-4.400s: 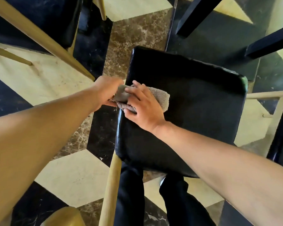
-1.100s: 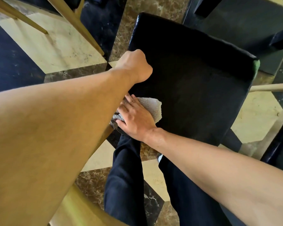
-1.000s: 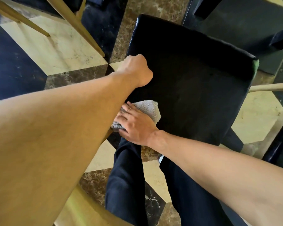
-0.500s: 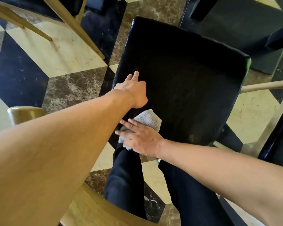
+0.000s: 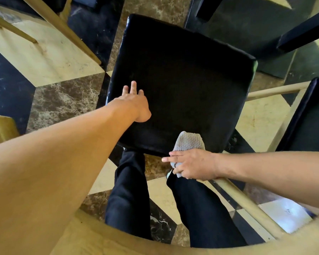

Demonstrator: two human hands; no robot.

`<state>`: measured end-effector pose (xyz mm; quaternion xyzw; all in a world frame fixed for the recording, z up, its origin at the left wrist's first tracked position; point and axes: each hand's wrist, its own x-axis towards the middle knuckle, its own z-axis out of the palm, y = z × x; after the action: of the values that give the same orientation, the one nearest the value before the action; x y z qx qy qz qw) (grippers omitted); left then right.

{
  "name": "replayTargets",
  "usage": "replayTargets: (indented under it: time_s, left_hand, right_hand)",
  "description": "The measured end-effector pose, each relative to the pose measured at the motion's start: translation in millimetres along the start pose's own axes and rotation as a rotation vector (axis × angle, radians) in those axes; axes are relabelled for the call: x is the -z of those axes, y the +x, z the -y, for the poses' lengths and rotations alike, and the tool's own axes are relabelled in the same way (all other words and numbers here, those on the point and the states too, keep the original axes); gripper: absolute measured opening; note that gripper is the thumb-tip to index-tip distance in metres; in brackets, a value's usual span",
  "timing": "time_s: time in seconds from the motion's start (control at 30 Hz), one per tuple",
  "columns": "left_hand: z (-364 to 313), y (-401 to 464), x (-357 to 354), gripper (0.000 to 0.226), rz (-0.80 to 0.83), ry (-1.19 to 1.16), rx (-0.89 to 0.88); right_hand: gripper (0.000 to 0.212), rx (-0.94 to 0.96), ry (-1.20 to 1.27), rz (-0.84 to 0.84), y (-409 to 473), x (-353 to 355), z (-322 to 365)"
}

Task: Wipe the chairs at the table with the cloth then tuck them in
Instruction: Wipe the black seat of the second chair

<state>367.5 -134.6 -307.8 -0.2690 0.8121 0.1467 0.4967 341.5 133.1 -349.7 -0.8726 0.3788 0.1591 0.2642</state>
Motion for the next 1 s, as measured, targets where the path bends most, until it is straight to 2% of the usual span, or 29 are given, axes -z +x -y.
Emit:
replayTargets:
  time_s: [0.13,0.3,0.43,0.57,0.67,0.7,0.8,0.83,0.93,1.0]
  left_hand:
    - [2.8,6.7,7.9,0.074,0.017,0.025,-0.008]
    - [4.8,9.4,26.4,0.065,0.025,0.028,-0.017]
    - [10.3,10.5,42.6,0.055,-0.018,-0.09,-0.018]
    - [23.3,15.7,56.0,0.059,0.008,-0.198,-0.015]
    - [37.1,21.7,60.0,0.038,0.035,-0.282,-0.048]
    - [42.1,24.2,59.8,0.034,0.051,-0.348,-0.055]
    - [61.1,33.5,57.9,0.051,0.103,-0.634,-0.043]
    - [65.4,33.4,57.1,0.048,0.086,-0.683,-0.036]
    - [75.8,36.5,54.0,0.019,-0.017,-0.669,-0.026]
    - [78.2,36.9,57.0,0.02,-0.068,-0.644,-0.001]
  right_hand:
    - [0.028,0.095,0.094,0.153,-26.8,-9.7,-15.9]
    - [0.028,0.098,-0.005,0.143,-15.1,-11.2,-9.7]
    - [0.022,0.06,-0.145,-0.03,4.9,-12.1,-5.3]
    - [0.014,-0.053,-0.125,-0.388,24.9,-10.9,-0.8]
    - [0.02,-0.11,-0.057,-0.581,53.6,2.6,-5.7]
    - [0.02,-0.124,-0.049,-0.619,65.7,11.3,-10.5]
    - [0.007,-0.203,0.03,-0.697,97.8,40.7,-30.1]
    - [0.016,-0.25,0.057,-0.702,103.8,49.0,-36.5]
    - [0.028,-0.385,0.132,-0.724,115.7,58.5,-44.6]
    - [0.022,-0.449,0.174,-0.747,119.2,61.0,-45.8]
